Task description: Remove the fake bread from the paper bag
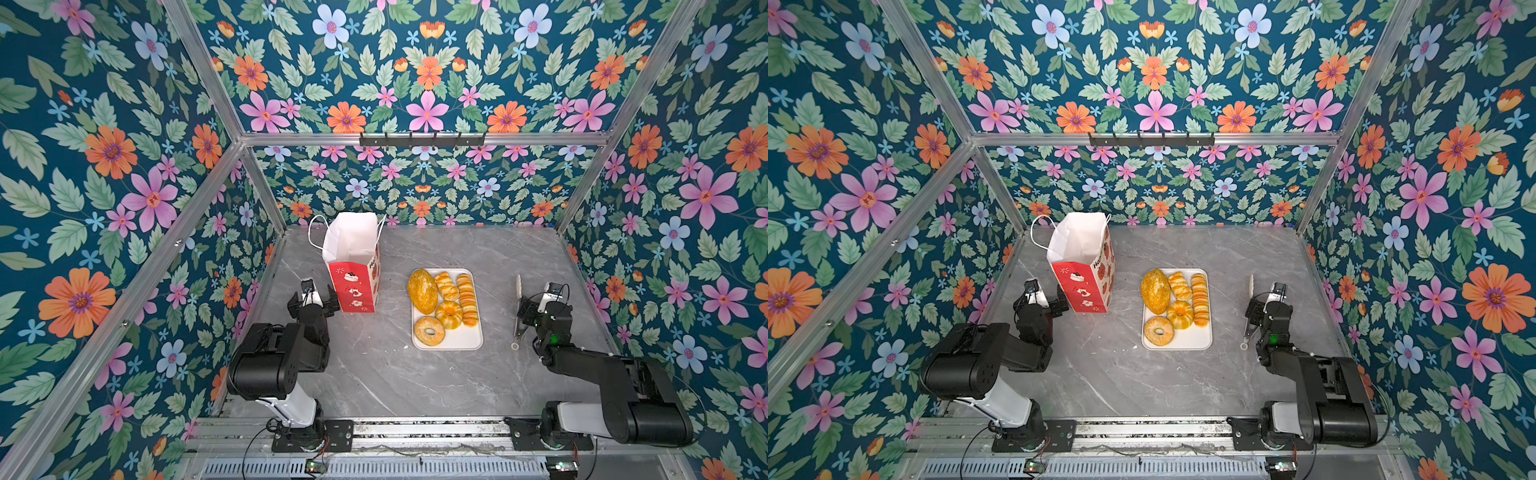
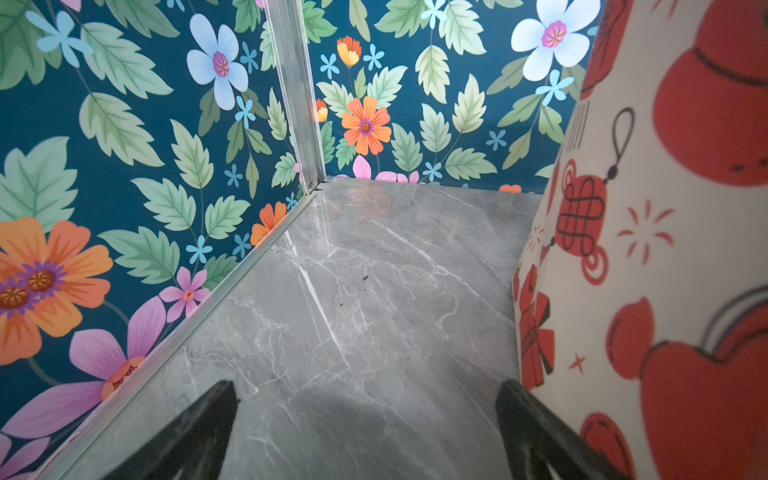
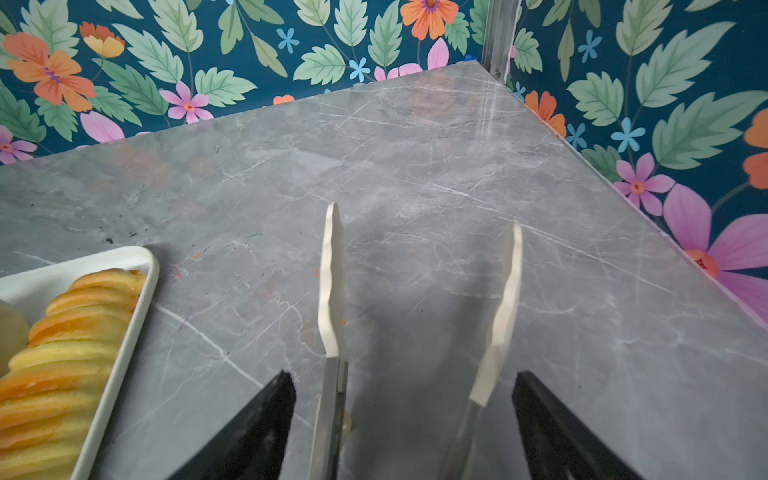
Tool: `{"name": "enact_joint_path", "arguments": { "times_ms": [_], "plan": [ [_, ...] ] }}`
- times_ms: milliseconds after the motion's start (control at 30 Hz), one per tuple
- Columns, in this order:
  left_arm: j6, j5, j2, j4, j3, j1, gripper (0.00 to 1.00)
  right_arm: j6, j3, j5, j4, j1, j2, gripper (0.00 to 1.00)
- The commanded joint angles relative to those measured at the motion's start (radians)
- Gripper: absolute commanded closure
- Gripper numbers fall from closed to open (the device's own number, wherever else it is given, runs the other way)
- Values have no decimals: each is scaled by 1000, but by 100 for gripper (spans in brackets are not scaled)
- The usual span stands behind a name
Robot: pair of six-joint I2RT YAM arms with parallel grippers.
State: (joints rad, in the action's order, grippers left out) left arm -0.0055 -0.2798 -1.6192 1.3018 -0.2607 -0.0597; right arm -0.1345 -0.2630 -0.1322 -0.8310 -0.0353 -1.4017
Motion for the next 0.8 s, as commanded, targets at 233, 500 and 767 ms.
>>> {"name": "enact_joint_path", "arguments": {
  "times_ms": [233, 500, 767],
  "plan": [
    [-6, 3, 1, 5, -4, 1, 0, 78, -16, -84, -144, 69, -57, 1],
    [-5, 1, -1, 5, -5, 1, 0, 71, -25, -81, -101, 69, -41, 1],
    [-11, 12, -1, -3, -7, 4, 0, 72, -24, -81, -103, 68, -43, 1]
  ]
}}
